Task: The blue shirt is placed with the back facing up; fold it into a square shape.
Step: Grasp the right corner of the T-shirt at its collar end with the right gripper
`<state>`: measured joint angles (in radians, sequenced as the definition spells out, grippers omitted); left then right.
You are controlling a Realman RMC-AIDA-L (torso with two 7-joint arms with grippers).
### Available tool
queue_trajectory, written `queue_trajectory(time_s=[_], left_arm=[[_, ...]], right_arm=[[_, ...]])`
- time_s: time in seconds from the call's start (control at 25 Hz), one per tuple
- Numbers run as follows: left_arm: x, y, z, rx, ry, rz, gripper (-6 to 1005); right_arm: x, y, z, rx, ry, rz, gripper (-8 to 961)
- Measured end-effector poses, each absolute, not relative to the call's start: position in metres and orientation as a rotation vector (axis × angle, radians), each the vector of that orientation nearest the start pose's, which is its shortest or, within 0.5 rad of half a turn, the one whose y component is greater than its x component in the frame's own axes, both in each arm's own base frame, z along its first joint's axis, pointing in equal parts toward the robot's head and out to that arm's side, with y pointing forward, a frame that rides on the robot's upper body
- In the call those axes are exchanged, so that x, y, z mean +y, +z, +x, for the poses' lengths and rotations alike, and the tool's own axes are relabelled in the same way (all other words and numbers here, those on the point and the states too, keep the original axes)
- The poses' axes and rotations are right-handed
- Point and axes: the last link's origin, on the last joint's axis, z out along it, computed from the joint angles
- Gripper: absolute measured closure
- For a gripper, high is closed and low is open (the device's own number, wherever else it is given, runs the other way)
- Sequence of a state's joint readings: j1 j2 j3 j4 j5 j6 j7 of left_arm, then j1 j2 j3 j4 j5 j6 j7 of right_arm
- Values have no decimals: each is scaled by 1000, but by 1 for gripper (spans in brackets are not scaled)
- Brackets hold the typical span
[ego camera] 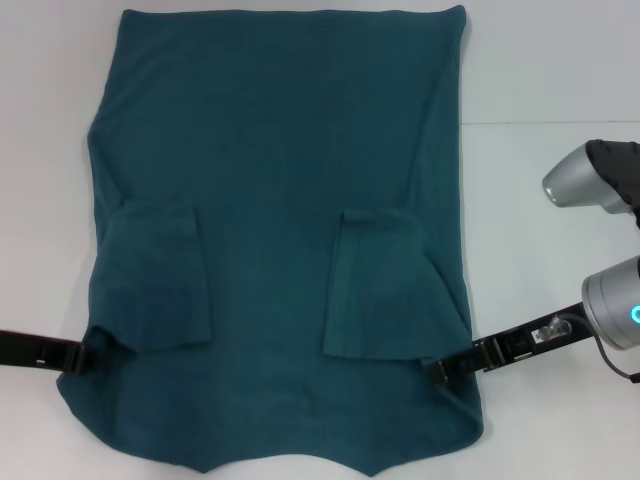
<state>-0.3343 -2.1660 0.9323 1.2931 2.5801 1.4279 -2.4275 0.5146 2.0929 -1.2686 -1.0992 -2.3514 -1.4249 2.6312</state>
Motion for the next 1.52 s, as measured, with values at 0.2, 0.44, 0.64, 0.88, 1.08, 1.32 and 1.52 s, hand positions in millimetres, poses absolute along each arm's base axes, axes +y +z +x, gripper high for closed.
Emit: queue_trajectory(time_s=[0.2,0.44,0.64,0.88,1.08,1.32,1.52], left_arm=[[313,38,-303,-1439,106,-2205,973],[314,36,-302,-1435,111,-2216,972],[314,36,-301,-1433,111,-2218,972],[314,36,-302,-1433,113,-2218,972],[314,36,-301,-1432,114,-2220,972],[314,35,-300,-1434,118,-2230,972],[314,35,-299,-1434,120,-2234,973]], right_arm=[[343,-25,235,1545,-80,-2478,163],[346,-25,238,1563,-51,-2455,170],[347,-29,236,1576,-31,-2469,175],[345,-33,234,1567,-25,-2500,270],[347,-31,236,1581,-8,-2479,460],[349,-33,236,1585,-12,-2475,624],[349,-37,237,1579,-26,-2483,840]])
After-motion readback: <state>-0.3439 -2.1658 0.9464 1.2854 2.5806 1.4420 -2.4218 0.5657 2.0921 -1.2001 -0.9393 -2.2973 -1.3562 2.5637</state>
